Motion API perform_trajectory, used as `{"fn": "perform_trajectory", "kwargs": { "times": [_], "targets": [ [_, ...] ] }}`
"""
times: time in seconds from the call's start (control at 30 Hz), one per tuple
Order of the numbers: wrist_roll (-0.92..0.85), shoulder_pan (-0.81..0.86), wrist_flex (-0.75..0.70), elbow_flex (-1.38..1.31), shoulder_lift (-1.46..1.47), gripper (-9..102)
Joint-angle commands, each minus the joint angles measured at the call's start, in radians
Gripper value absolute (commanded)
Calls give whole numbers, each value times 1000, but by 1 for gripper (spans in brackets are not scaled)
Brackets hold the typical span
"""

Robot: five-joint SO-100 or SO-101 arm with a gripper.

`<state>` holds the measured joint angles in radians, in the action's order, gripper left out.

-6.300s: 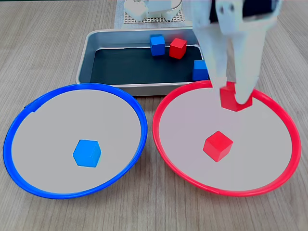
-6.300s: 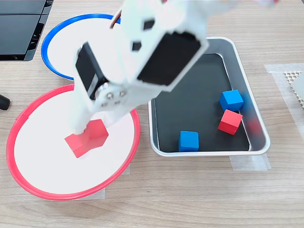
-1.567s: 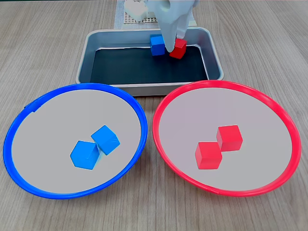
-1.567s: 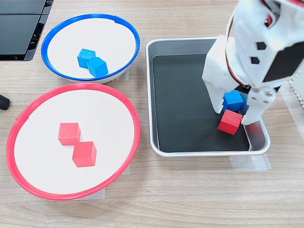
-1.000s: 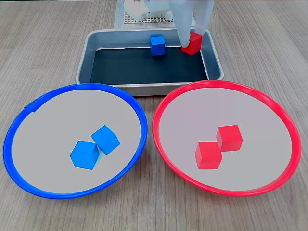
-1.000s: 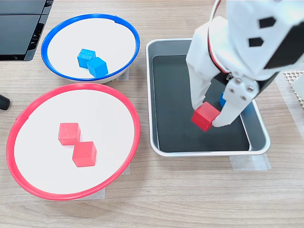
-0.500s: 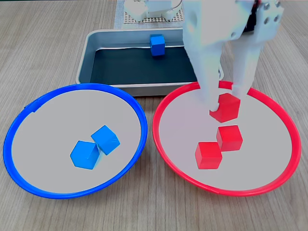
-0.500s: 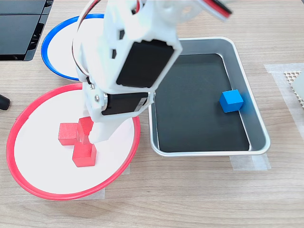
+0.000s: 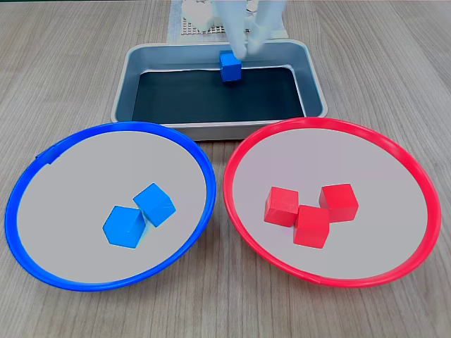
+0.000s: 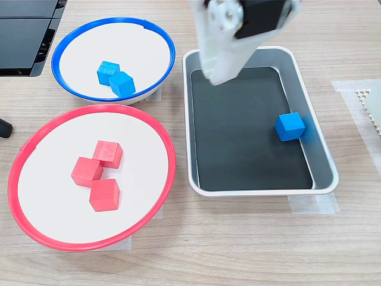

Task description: Move six blocks tray to matching dishes

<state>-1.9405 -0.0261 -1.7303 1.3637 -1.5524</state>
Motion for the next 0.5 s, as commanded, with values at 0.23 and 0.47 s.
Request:
{"fn": "perform_trajectory", "kwargs": {
  "times": [0.23,0.47],
  "targets": [
    [37,216,34,581,-311,4],
    [250,114,98,680,-282,8]
  ]
}}
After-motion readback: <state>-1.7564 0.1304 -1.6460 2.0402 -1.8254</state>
